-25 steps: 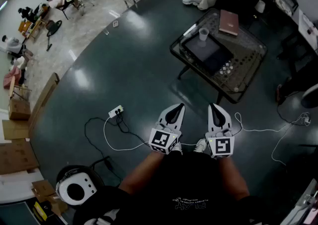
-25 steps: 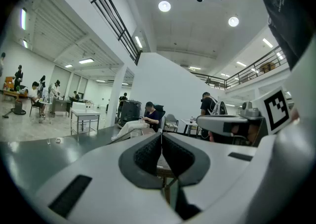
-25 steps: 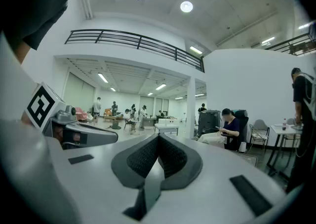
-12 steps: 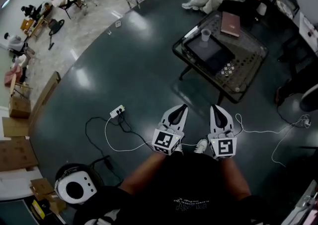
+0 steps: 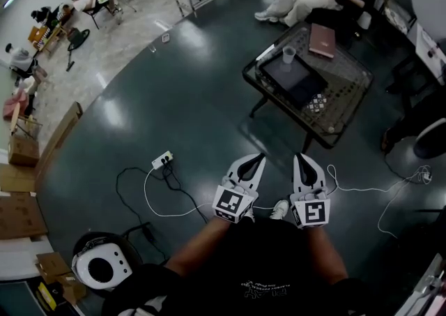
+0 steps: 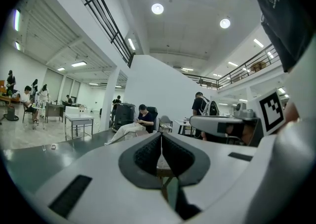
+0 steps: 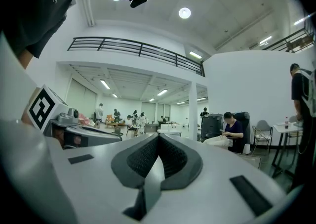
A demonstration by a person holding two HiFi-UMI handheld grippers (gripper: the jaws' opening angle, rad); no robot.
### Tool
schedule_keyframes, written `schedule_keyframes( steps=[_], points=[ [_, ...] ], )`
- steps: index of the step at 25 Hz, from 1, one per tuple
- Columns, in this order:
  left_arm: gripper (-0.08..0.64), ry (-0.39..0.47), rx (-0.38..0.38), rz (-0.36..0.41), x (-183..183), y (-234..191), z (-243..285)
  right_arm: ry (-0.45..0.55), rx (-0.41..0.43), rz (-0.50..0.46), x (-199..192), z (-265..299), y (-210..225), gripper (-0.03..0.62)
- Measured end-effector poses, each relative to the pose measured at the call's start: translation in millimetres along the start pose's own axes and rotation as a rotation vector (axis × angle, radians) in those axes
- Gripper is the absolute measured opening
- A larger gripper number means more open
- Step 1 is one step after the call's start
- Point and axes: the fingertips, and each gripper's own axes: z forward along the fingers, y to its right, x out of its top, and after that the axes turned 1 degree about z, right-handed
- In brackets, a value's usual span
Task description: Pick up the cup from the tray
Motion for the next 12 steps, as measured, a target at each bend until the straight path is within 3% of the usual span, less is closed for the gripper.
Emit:
schedule_keyframes(
  steps=[12],
  points=[
    [0.011, 0.010, -0.034, 0.012, 3.6, -5.6, -27.5, -0.038, -0.045, -0.028, 5.5, 3.3, -29.4, -0.003]
  ],
)
